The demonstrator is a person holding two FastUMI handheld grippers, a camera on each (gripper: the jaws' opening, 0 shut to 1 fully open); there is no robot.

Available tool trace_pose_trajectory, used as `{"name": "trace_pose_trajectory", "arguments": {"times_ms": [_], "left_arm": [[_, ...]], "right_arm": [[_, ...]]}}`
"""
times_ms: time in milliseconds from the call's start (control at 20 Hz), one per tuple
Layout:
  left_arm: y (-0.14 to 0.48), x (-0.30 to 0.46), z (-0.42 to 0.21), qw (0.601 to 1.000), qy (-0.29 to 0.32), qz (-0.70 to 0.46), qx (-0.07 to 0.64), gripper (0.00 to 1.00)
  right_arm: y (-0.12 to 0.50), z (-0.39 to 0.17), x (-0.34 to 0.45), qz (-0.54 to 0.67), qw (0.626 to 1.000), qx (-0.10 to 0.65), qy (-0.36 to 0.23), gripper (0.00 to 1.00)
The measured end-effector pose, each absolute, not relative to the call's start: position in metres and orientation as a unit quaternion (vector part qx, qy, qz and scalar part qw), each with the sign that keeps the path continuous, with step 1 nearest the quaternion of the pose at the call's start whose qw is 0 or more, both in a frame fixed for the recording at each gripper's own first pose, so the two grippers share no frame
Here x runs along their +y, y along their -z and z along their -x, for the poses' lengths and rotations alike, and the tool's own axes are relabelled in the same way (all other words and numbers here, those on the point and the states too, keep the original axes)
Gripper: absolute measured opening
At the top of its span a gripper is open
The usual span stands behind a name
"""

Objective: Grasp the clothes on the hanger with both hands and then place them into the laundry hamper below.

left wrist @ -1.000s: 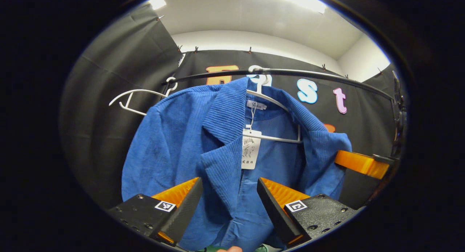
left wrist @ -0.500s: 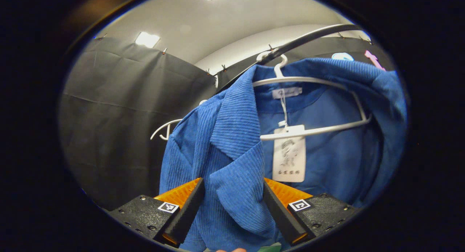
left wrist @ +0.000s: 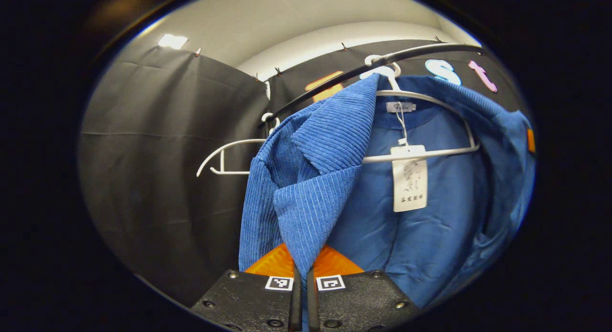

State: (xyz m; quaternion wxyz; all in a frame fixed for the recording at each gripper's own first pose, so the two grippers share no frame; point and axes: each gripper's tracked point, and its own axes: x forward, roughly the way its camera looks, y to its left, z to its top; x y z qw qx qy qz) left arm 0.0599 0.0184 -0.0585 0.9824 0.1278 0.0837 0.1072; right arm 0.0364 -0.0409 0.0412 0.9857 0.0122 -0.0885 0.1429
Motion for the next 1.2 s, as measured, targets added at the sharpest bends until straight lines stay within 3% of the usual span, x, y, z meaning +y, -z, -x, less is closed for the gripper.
{"name": "trace_pose_trajectory", "arguments": {"times_ms": [450,850,1100,1200], "left_arm": [[-0.049,0.010,-0.031,0.992,0.004,-0.101,0.076,0.06],[-0.144,0.055,-0.067,0.994,-0.056,-0.081,-0.038,0.07],[-0.156,0.099,-0.116,0.992,-0.074,-0.086,-0.050,0.02],[-0.143,0.106,-0.135,0.993,-0.064,-0.095,-0.037,0.06]], "right_arm": [[-0.043,-0.072,-0.026,0.001,0.990,-0.097,-0.105,0.07],[-0.056,-0.081,-0.014,-0.013,0.989,-0.117,-0.094,0.07],[-0.070,-0.074,-0.017,-0.012,0.989,-0.134,-0.067,0.07],[-0.073,-0.067,-0.020,-0.007,0.989,-0.138,-0.055,0.07]]}}
